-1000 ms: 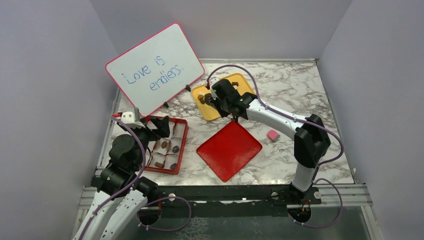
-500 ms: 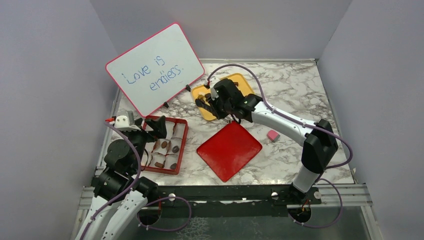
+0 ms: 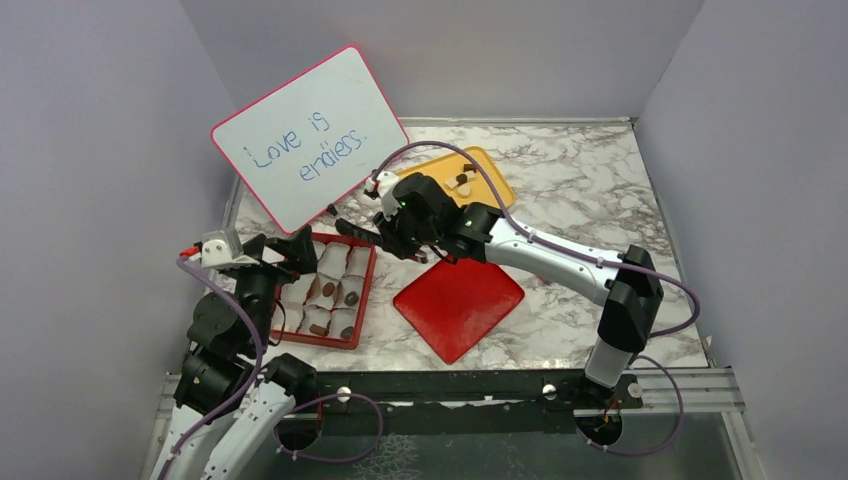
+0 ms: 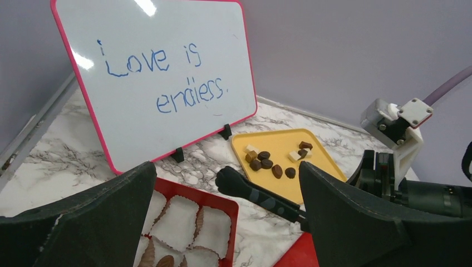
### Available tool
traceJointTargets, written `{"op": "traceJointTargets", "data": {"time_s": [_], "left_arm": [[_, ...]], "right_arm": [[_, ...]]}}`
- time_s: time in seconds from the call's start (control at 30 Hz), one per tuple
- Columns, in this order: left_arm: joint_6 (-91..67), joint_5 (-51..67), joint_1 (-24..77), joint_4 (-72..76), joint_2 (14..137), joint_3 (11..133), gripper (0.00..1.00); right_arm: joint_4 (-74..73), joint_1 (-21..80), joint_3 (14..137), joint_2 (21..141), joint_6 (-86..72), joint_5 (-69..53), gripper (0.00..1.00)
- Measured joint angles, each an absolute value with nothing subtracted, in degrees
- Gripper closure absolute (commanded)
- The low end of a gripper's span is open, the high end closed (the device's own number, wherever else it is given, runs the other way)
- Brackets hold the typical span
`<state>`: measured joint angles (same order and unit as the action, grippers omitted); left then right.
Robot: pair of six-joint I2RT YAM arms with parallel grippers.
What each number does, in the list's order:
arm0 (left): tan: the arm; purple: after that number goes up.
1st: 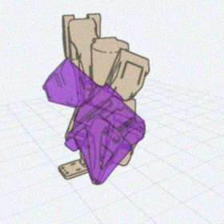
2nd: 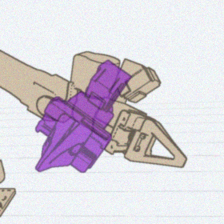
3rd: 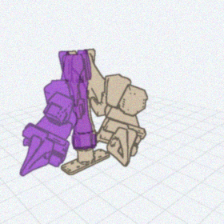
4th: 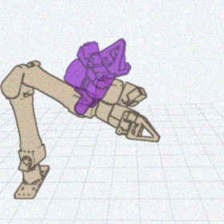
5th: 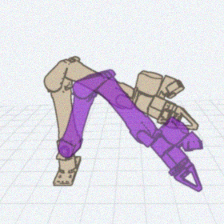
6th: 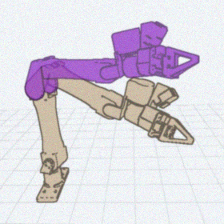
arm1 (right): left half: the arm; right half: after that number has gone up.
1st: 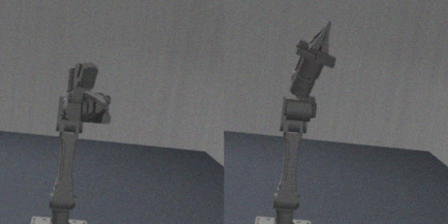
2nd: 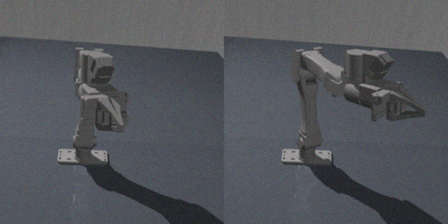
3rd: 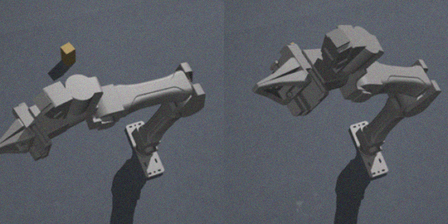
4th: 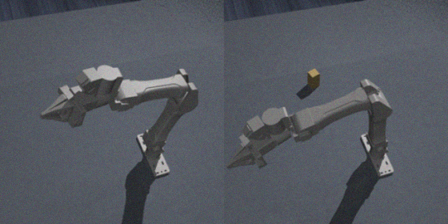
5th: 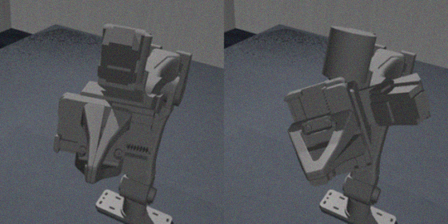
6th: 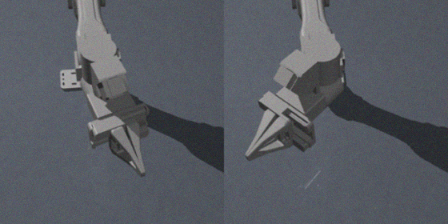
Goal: Pack the chocolate
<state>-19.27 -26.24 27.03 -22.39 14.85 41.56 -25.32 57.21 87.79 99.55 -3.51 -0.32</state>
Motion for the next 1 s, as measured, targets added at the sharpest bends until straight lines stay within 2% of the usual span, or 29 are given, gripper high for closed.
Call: {"op": "traceJointTargets", "data": {"time_s": [0.47,0.87,1.0], "left_arm": [[-19.03,-28.8,27.03,-22.44,11.57,44.38,0.01],[-19.0,-29.26,27.09,-22.46,10.24,45.32,0.01],[-19.0,-29.32,27.09,-22.44,10.02,45.34,0.01]], "right_arm": [[-25.02,65.28,100.55,113.84,-3.57,-2.07,0.77],[-26.09,67.16,106.96,122.13,-3.57,-2.48,0.76],[-26.41,67.18,107.98,123.66,-3.57,-2.68,0.72]]}}
